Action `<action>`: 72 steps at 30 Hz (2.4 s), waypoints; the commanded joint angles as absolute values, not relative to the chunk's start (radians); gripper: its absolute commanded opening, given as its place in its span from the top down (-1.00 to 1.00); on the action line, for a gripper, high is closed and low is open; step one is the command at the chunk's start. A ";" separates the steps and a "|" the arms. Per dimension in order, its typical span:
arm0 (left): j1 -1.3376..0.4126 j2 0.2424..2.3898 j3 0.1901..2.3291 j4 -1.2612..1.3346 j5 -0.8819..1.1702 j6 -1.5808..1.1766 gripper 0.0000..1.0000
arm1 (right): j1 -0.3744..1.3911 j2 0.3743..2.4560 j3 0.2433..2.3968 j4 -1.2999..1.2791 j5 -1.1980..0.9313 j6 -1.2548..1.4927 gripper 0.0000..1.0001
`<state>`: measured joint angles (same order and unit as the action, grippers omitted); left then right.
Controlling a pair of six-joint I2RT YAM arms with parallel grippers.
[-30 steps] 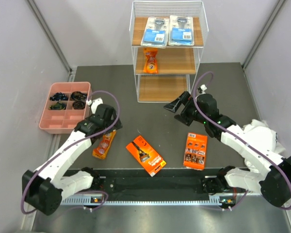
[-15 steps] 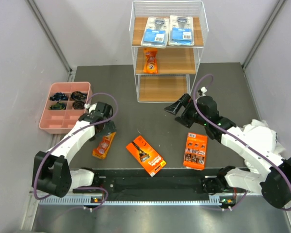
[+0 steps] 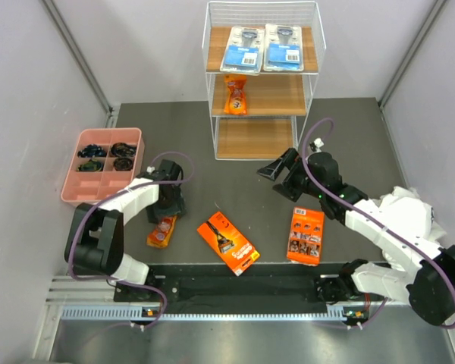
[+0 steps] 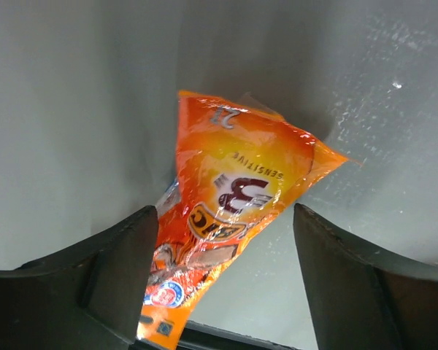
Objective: Place and organize the shaving razors onto the shelf
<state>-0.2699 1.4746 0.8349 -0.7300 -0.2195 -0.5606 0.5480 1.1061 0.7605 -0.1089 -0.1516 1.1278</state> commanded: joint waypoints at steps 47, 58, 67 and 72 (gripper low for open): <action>-0.267 1.324 1.042 -0.692 0.155 -0.660 0.98 | 0.781 1.259 0.909 -0.054 -0.109 1.078 -0.98; -0.268 1.269 1.042 -0.608 0.276 -0.778 1.00 | 0.979 1.506 1.055 0.064 -0.092 1.094 -0.93; -0.268 1.220 1.002 -0.523 0.304 -0.957 1.00 | 1.066 1.569 1.117 0.048 -0.003 1.077 -0.78; -0.268 1.223 0.988 -0.466 0.337 -1.037 1.00 | 1.097 1.559 1.149 -0.015 0.107 1.051 -0.66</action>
